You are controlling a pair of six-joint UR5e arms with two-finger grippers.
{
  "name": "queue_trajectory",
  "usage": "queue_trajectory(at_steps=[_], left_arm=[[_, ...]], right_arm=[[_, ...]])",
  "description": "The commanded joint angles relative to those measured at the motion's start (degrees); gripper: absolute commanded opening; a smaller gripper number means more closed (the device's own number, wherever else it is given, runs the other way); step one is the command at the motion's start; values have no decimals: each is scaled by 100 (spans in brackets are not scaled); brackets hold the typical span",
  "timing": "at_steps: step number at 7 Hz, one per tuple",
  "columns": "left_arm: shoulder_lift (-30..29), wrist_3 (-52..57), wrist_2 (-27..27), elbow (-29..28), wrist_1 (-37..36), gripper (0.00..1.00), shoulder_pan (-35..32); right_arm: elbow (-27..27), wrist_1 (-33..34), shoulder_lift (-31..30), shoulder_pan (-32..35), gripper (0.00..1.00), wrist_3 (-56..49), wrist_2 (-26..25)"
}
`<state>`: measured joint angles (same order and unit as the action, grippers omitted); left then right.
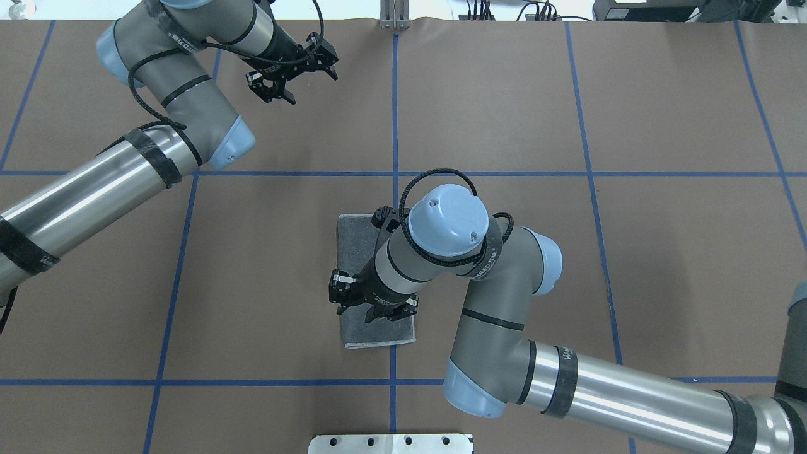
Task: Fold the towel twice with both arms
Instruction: 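Release the folded end and raise the right gripper while the left arm approaches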
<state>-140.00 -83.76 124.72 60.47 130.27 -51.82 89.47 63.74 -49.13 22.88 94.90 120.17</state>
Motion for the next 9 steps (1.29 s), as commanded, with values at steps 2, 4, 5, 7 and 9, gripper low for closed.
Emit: queue_trajectory(at_steps=[2, 4, 5, 7, 9], left_arm=[[156, -9, 287, 87, -19, 100, -12], [822, -157, 753, 743, -97, 100, -134], [1400, -480, 782, 1434, -98, 100, -100], [1948, -1488, 739, 2473, -98, 100, 83], [2624, -2492, -29, 3651, -159, 100, 1203]], right_arm=[[149, 77, -26, 618, 100, 275, 198], [228, 78, -393, 1601, 100, -169, 1136], [211, 78, -639, 1876, 100, -669, 1296], [141, 78, -1053, 2456, 100, -1811, 1482], [-77, 69, -1195, 2748, 100, -2535, 1474]])
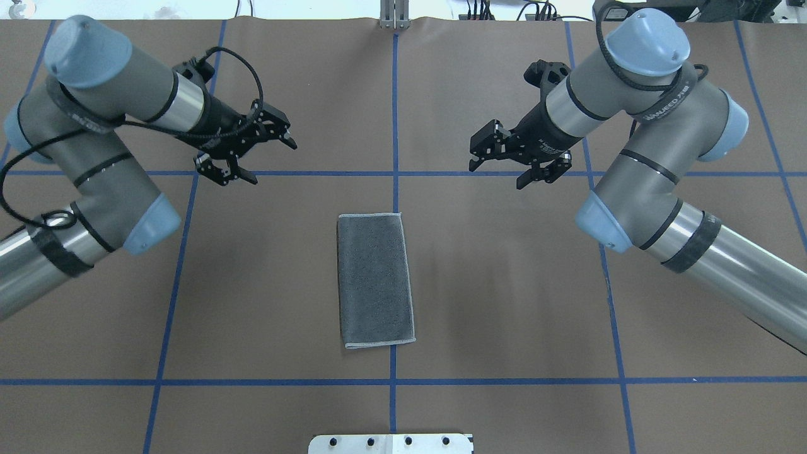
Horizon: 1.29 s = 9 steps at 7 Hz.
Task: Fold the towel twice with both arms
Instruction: 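Lower the left gripper to the towel strip's end nearest the robot and grasp it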
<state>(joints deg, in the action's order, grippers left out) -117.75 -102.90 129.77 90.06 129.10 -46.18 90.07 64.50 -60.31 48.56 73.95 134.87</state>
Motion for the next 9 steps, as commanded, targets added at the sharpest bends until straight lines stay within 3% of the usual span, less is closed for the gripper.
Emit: queue_trajectory(at_steps=[1, 2, 4, 8, 9], left_arm=[[576, -704, -1263, 1263, -608, 100, 1376], [560, -845, -1792, 1738, -1328, 100, 1967], [516, -1109, -2638, 1753, -1458, 100, 2865], [175, -1083, -2843, 1121, -1405, 99, 3054], [60, -1083, -2852, 1041, -1405, 90, 3054]], right_arm=[[-208, -25, -78, 215, 100, -469, -22], [-227, -33, -69, 241, 100, -460, -31], [-279, -60, -43, 241, 100, -460, -66], [-288, -69, -43, 224, 100, -452, -57], [-288, -69, -43, 224, 100, -452, -57]])
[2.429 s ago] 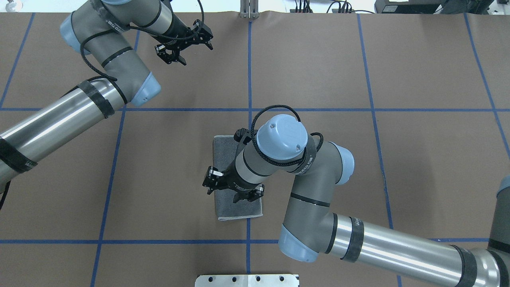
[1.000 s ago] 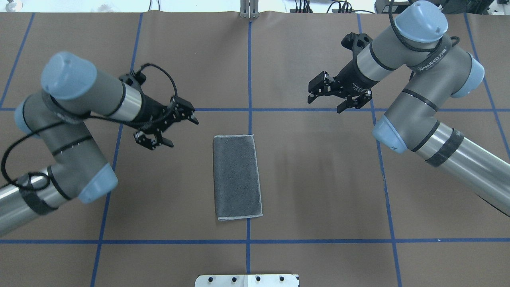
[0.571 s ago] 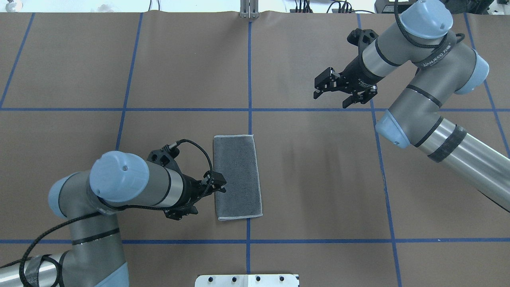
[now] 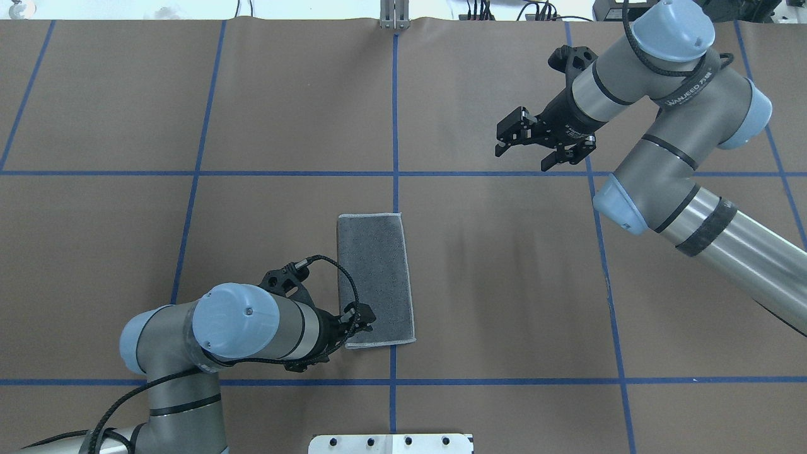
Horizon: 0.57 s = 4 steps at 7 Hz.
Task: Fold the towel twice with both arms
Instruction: 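Lower the left gripper to the towel strip's end nearest the robot and grasp it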
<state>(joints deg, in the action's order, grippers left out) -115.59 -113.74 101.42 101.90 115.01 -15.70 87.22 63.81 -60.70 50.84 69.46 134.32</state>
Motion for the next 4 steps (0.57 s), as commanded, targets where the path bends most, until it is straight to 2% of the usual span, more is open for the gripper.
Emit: queue_trajectory(at_steps=[1, 2, 4], left_arm=[[-157, 36, -25, -144, 4, 75, -3], [-157, 54, -25, -153, 4, 64, -12], [-140, 80, -25, -188, 12, 63, -12]], right_arm=[[-3, 0, -3, -4, 100, -3, -2], [-21, 8, -3, -4, 100, -3, -2], [-30, 8, 6, -12, 100, 41, -2]])
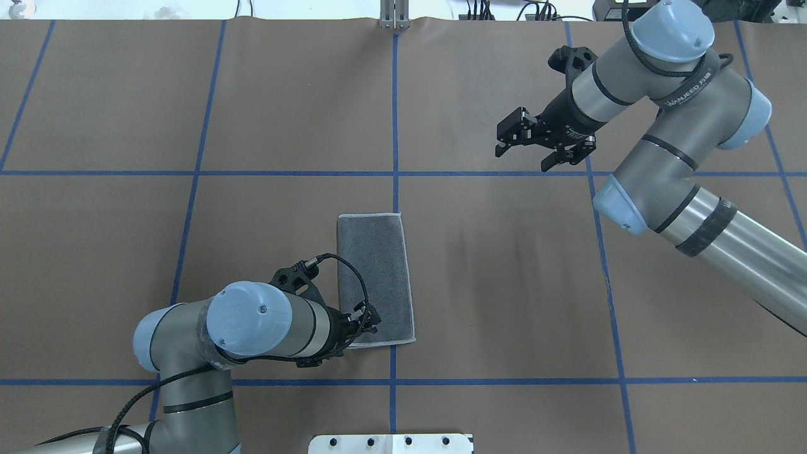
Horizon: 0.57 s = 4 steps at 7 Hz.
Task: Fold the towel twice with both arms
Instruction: 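Lift the near end with the left gripper and fold it over toward the far end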
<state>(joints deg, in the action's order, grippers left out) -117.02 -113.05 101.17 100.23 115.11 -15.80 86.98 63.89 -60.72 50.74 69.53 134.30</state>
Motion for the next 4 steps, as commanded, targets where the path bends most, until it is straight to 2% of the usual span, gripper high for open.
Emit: queue_trajectory(at_steps=[1, 2, 4], left_arm=[[-5, 12, 8, -13, 3, 63, -2], [4, 3, 8, -13, 3, 63, -2], [4, -15, -1, -4, 3, 41, -2]], right_arm=[[-5, 1, 7, -3, 100, 34, 0], [-5, 1, 7, -3, 100, 52, -9], [-5, 1, -1, -12, 100, 52, -9]])
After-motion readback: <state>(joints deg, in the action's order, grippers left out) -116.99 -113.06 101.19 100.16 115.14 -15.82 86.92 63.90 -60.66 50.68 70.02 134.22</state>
